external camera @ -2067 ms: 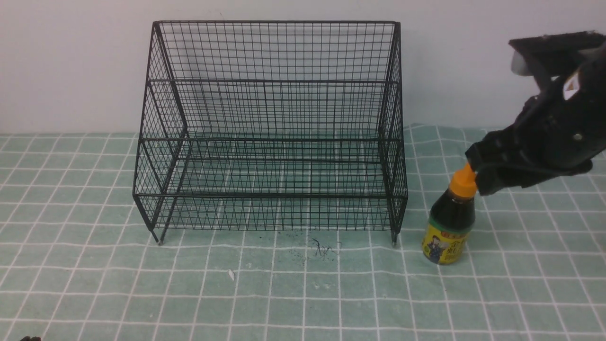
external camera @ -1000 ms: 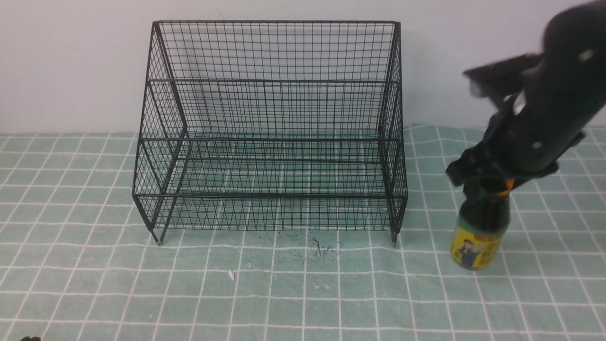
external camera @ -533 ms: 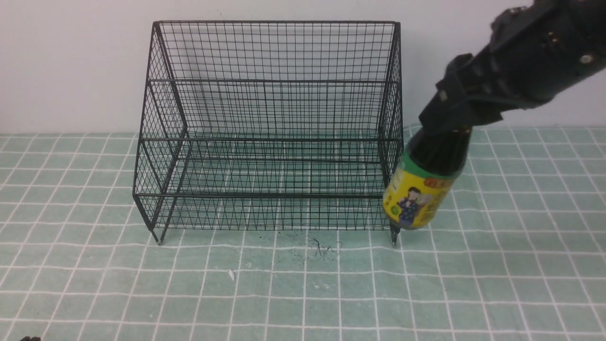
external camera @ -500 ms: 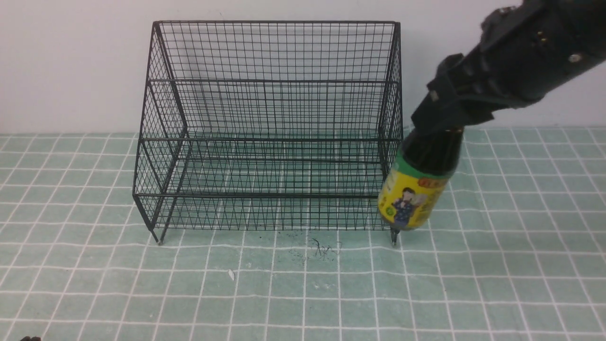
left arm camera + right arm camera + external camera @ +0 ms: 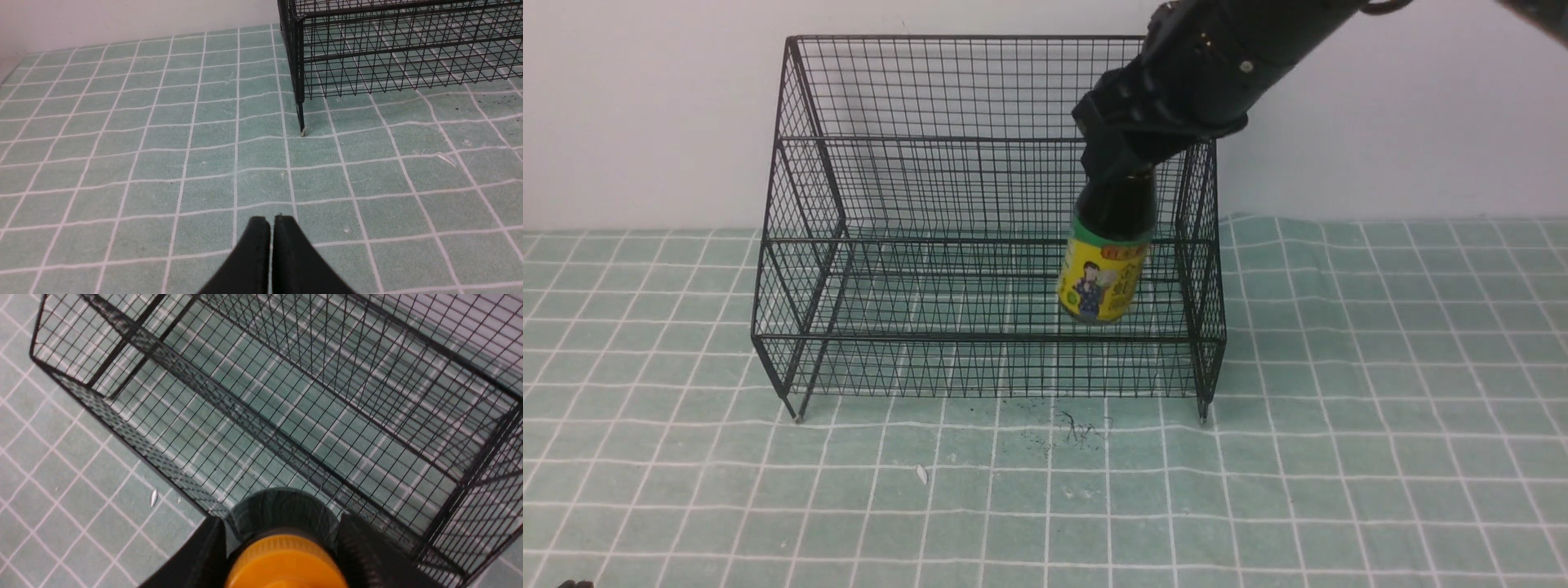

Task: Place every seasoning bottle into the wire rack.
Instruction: Use the right arm to put the condiment bottle back on the shelf

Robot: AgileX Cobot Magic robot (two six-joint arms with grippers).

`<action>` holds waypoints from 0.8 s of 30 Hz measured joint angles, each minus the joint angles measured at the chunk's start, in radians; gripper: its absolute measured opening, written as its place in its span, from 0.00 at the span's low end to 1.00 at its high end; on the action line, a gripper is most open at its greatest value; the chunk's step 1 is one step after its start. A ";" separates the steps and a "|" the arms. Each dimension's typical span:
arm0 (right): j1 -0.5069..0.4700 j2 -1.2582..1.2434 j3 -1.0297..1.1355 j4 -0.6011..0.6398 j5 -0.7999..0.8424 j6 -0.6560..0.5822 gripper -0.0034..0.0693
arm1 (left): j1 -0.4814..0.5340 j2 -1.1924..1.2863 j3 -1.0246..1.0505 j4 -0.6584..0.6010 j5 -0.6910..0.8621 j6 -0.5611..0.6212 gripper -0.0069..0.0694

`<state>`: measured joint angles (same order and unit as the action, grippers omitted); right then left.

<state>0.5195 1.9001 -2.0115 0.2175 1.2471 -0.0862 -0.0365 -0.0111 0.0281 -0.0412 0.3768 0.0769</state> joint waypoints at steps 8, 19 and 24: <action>0.000 0.107 -0.031 -0.040 -0.009 0.000 0.49 | 0.000 0.000 0.000 0.000 0.000 0.000 0.08; 0.000 0.183 -0.031 -0.056 0.028 0.000 0.49 | 0.000 0.000 0.000 0.000 0.000 0.000 0.08; 0.000 0.185 -0.041 -0.061 0.025 0.022 0.56 | 0.000 0.000 0.000 0.000 0.000 0.000 0.08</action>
<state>0.5195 2.0851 -2.0524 0.1563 1.2721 -0.0639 -0.0365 -0.0111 0.0281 -0.0412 0.3768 0.0769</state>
